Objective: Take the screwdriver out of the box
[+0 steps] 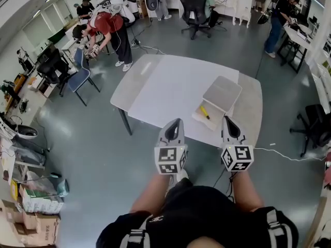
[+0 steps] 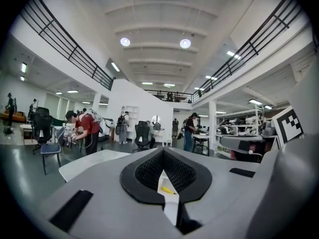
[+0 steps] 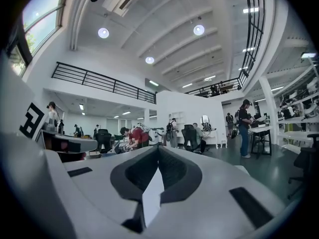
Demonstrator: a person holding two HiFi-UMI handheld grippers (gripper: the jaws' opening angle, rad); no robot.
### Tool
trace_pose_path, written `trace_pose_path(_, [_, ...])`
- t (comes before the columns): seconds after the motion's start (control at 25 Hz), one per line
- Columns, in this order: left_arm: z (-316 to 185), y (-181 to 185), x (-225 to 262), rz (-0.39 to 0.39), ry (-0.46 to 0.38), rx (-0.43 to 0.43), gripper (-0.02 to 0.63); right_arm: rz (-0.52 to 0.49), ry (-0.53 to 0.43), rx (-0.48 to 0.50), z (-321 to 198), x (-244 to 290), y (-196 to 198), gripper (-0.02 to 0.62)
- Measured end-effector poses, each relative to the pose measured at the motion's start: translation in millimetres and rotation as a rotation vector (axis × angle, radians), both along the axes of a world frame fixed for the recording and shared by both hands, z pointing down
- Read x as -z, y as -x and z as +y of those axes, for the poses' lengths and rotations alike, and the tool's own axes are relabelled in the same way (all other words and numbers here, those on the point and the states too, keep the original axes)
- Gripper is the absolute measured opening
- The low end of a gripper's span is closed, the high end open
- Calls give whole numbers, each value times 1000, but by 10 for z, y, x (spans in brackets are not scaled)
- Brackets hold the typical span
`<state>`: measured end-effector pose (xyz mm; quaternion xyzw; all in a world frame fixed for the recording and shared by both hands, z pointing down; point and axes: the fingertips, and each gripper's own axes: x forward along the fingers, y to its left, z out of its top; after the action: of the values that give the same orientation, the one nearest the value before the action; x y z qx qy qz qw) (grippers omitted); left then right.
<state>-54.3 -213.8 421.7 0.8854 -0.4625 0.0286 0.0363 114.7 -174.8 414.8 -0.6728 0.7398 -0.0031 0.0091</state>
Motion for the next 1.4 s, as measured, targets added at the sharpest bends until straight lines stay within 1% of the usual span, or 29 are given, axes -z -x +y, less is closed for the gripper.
trace_pose_path(0.36, [-947, 16, -6, 6, 24, -41, 5, 27, 39, -37, -879, 2, -21, 12])
trace_pose_path(0.56, [-1249, -10, -37, -35, 45, -75, 5, 22, 56, -47, -1118, -15, 2, 12])
trace_pose_path(0.68, [-1343, -135, -36, -32, 40, -78, 5, 26, 81, -27, -1221, -90, -89, 12])
trace_pose_path(0.84, [-1403, -379, -77, -30, 33, -51, 5, 60, 88, 10, -1365, -181, -288, 12])
trace_pose_path(1.0, [-1392, -519, -47, -26, 19, -30, 5, 95, 96, 46, -1471, -191, -385, 12])
trace_pose_path(1.16, [-1392, -583, 0, -37, 2, 1, 5, 104, 129, 81, -1557, -293, -453, 12])
trace_pose_path(1.4, [-1425, -537, -88, -69, 22, 41, 5, 130, 186, 123, -1678, -482, -383, 12])
